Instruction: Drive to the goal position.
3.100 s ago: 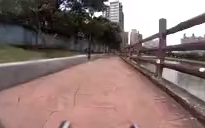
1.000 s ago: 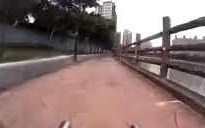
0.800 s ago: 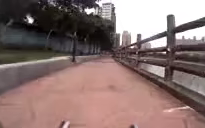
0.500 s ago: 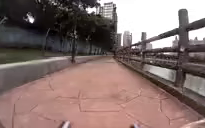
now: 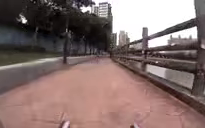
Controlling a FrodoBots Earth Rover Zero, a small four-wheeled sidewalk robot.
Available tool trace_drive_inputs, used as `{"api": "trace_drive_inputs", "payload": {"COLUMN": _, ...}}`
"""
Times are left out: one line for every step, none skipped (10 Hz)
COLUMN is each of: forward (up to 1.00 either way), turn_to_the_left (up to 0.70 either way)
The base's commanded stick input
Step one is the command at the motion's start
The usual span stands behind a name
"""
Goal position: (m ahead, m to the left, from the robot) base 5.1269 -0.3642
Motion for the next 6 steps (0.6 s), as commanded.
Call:
{"api": "trace_drive_inputs", "payload": {"forward": 1.0, "turn_to_the_left": 0.0}}
{"api": "trace_drive_inputs", "payload": {"forward": 1.0, "turn_to_the_left": 0.0}}
{"api": "trace_drive_inputs", "payload": {"forward": 1.0, "turn_to_the_left": 0.0}}
{"api": "trace_drive_inputs", "payload": {"forward": 1.0, "turn_to_the_left": 0.0}}
{"api": "trace_drive_inputs", "payload": {"forward": 1.0, "turn_to_the_left": 0.0}}
{"api": "trace_drive_inputs", "payload": {"forward": 1.0, "turn_to_the_left": 0.0}}
